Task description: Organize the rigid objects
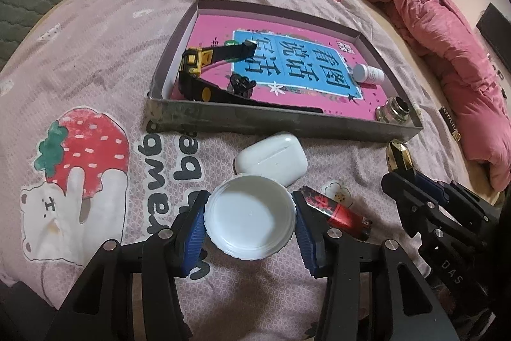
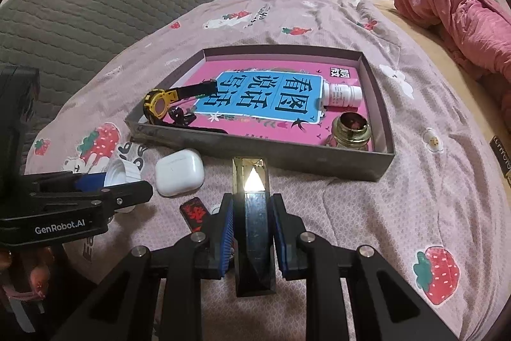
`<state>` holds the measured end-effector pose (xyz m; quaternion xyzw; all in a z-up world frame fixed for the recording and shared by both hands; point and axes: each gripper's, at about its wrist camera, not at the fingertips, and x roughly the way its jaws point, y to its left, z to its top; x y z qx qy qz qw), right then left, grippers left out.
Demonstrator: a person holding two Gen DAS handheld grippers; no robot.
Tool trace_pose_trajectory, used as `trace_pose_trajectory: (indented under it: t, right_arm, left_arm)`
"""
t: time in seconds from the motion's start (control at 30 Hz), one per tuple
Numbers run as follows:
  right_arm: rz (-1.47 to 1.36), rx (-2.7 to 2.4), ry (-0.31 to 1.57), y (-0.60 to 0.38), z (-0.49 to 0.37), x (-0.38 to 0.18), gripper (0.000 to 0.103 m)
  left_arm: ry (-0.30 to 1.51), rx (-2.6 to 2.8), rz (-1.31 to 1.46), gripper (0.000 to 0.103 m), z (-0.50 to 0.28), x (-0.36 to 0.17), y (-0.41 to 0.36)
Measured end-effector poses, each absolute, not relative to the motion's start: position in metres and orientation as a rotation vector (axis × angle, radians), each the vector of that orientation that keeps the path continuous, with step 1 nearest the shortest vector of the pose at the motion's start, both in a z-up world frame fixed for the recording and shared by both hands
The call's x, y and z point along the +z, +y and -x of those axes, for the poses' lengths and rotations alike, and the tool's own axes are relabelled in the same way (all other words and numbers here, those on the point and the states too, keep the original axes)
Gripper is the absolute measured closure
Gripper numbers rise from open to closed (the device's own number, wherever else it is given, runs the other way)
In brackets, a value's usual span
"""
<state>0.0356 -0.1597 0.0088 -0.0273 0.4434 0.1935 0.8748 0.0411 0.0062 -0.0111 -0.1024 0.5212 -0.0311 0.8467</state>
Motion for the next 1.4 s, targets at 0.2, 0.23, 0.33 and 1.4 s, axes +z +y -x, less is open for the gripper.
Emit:
trace_pose_trajectory:
  t: [0.2,0.23,0.33,1.4]
  right_arm:
    - [0.059,0.404,0.911,-0.16,-0.033,0.014,0.08]
    - [0.057,0.404,0.909,-0.16,-0.034,0.015,0.08]
    - [0.055,0.401,0.9,-0.161,-0.034,0.017,0.08]
    - [0.031,0.376,0.821,-0.165,-0.048,0.049,0.08]
  left_arm:
    - [1.076,-0.067,0.219,0.052,-0.039,-0.004,0.007]
    - [1.072,-0.067,0.221,0.052,-0.039,-0.003,0.008]
    - [1.062,-0.067,0.224,0.052,-0.038,0.0,0.008]
    - [0.931,-0.095,0.22,0.052,-0.057,0.046,0.004]
